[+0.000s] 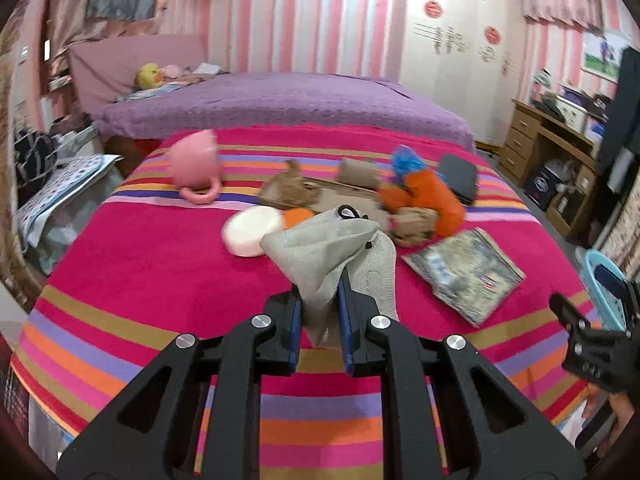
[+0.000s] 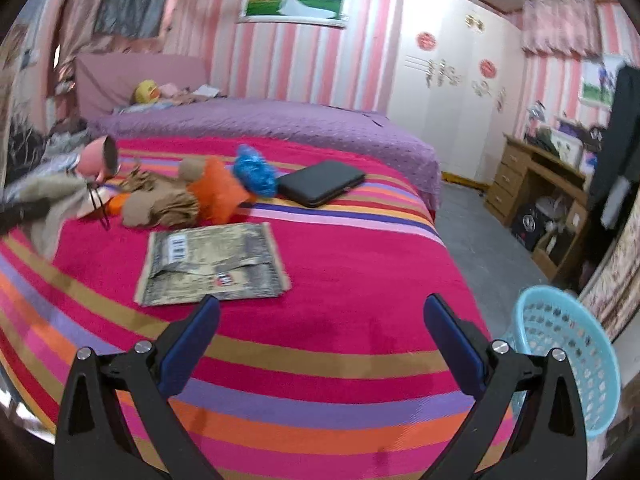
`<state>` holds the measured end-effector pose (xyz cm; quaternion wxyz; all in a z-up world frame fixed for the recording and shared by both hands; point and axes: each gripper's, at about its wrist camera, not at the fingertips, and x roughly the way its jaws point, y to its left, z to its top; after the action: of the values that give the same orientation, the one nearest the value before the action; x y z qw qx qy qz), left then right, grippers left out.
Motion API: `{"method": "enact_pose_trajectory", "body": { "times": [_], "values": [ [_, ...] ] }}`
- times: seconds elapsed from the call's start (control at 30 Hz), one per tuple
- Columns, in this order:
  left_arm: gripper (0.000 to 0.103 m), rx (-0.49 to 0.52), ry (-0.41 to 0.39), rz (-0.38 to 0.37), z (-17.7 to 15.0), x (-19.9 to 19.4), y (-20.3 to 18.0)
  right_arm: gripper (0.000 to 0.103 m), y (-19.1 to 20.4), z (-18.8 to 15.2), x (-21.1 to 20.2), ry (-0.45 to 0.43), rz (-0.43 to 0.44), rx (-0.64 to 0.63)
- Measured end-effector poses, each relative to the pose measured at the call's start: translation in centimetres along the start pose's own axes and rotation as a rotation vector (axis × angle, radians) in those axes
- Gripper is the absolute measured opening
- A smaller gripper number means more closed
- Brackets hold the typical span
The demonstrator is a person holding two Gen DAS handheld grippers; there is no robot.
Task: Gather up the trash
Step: 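Grasp the printed snack wrapper with the right gripper while the left gripper holds the grey cloth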
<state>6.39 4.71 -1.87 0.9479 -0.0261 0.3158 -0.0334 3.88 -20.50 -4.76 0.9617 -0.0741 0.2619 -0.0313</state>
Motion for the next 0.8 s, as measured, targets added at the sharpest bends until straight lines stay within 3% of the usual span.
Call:
{"method": "enact_pose_trajectory", "body": {
  "times": [0.13, 0.33, 0.47, 0.6, 0.67, 0.8],
  "values": [
    [0.014, -0.029, -0.014, 0.034, 0.3, -0.1, 1.7, 0.099, 2.0, 1.1, 0.4, 0.008, 0.039, -0.057],
    [0.014, -0.022, -0.026, 0.051, 0.6, 0.3, 2.0, 0.099, 4.2, 3.3, 4.1, 0.107, 0.118, -0.112],
    [0.014, -0.036, -0.011, 0.026, 0.7, 0.8, 1.8, 0.099, 2.8, 3.8, 7.0, 0.169, 0.083, -0.096],
    [0.014, -0.02, -0.007, 0.014, 0.6, 0.9, 1.3, 0.097, 1.5, 3.0, 10.2, 0.276, 0.151, -0.056],
    [0.014, -0.021, -0.005, 0.009, 0.5, 0.9, 1.0, 0.094, 1.4, 2.7, 10.6, 0.292, 0.197, -0.037],
    [0.014, -0.02, -0.001, 0.007, 0.5, 1.0, 0.6, 0.071, 2.6, 2.4, 9.9, 0.275, 0.24, -0.076]
  ]
}}
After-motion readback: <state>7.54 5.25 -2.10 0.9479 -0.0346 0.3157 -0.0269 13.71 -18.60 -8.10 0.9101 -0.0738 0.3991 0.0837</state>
